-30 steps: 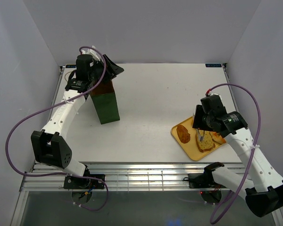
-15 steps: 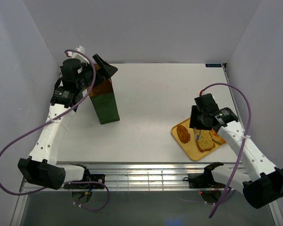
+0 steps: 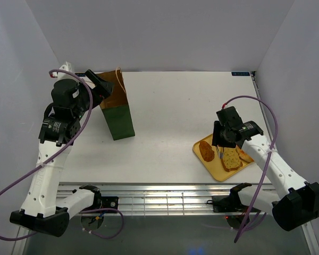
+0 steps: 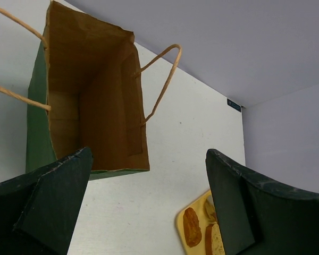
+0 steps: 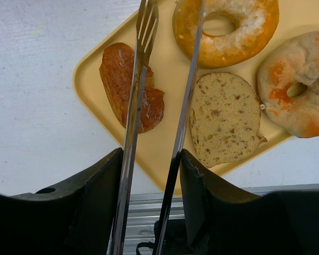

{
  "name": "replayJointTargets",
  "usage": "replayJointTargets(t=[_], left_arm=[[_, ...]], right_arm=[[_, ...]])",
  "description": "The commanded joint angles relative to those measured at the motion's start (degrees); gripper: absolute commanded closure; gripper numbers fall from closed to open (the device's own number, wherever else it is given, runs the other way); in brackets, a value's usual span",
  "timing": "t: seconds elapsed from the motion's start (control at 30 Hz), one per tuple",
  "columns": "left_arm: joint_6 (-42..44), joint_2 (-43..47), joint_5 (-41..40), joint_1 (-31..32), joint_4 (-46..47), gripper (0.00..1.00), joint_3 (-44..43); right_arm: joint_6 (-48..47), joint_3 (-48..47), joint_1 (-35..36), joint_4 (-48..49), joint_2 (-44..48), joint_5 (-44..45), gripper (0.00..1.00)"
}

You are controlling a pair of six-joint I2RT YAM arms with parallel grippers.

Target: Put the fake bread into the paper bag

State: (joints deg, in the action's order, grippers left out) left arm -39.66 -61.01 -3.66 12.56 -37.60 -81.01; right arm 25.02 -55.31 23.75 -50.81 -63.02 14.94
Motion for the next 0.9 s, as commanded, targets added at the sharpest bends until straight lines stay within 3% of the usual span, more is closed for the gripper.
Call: replayJointTargets(t=[0.0,0.23,0.5,0.87], left_arm=[[1.25,1.07,-3.63,0.19,-3.69,0.02,0.77],[1.95,2.21,-7.85,0.27,-7.31,0.02,3.49],[2.39,4.67,-10.84,0.19,-8.19,0.02,5.34],[3.36,6.78,-11.98,0.19,-9.15,0.02,6.30]], right_arm=[[-0.67,0.55,-0.19,1.76,-0.69,0.00,0.49],[-0.67,0.99,-0.19,0.62,-0.26,1.84,0.57],[-0.67,-0.24,-0.02,-1.83,0.09,4.04,0.80],[-0.58,-4.37,-0.02,-5.88,3.87,3.79,0.92]])
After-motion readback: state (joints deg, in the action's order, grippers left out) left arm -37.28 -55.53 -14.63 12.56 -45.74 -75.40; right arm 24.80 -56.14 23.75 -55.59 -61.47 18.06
